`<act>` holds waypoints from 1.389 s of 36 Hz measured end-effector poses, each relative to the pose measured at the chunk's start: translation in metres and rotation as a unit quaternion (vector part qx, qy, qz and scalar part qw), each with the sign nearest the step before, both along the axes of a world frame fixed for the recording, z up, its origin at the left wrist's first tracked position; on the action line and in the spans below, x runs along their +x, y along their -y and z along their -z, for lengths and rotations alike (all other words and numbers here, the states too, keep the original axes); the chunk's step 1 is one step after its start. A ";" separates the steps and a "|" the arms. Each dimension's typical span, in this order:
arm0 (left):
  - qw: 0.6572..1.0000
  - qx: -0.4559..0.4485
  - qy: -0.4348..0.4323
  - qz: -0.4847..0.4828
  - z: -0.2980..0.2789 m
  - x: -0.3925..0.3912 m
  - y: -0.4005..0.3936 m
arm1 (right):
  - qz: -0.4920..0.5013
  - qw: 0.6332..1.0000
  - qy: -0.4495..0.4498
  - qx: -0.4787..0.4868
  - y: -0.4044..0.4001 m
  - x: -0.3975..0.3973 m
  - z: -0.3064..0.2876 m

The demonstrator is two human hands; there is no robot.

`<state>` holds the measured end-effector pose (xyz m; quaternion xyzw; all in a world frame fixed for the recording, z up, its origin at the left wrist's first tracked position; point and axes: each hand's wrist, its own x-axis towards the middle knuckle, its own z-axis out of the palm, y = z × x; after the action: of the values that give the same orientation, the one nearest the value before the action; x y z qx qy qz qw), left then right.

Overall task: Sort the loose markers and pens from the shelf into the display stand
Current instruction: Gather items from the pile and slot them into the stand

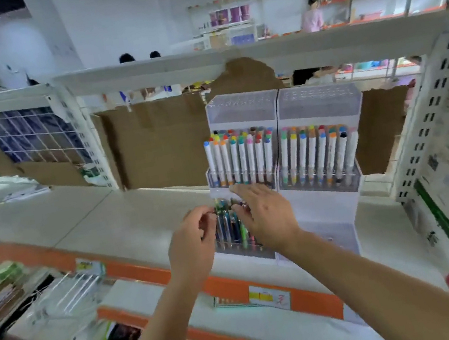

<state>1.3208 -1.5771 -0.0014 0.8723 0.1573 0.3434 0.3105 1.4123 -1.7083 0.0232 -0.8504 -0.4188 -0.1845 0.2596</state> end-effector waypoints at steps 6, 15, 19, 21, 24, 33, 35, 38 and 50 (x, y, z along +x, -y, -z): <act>0.986 0.022 -0.130 -0.100 0.012 -0.065 -0.059 | -0.085 0.986 -0.057 -0.134 -0.053 -0.032 0.002; 0.931 -0.004 -0.314 -0.187 0.015 -0.151 -0.131 | -0.150 0.956 -0.105 -0.230 -0.147 -0.077 0.014; 0.920 -0.012 -0.332 -0.208 0.014 -0.185 -0.167 | -0.178 0.949 -0.086 -0.244 -0.197 -0.100 0.020; 0.912 -0.012 -0.346 -0.221 0.014 -0.201 -0.188 | -0.188 0.945 -0.081 -0.254 -0.225 -0.114 0.020; 0.900 -0.019 -0.369 -0.231 0.016 -0.221 -0.222 | -0.202 0.941 -0.092 -0.257 -0.266 -0.135 0.020; 0.879 -0.022 -0.402 -0.254 0.022 -0.279 -0.309 | -0.227 0.930 -0.087 -0.276 -0.377 -0.188 0.029; 0.878 -0.029 -0.404 -0.255 0.024 -0.289 -0.324 | -0.231 0.926 -0.085 -0.286 -0.397 -0.196 0.032; 0.875 -0.038 -0.408 -0.257 0.028 -0.298 -0.346 | -0.242 0.921 -0.082 -0.296 -0.424 -0.203 0.038; 0.865 -0.056 -0.421 -0.269 0.037 -0.284 -0.462 | -0.247 0.915 -0.098 -0.304 -0.542 -0.185 0.043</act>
<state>1.0370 -1.1155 -0.0386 0.8391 0.5202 0.0045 0.1591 1.2270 -1.1664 -0.0197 -0.7713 -0.6241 0.1060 0.0656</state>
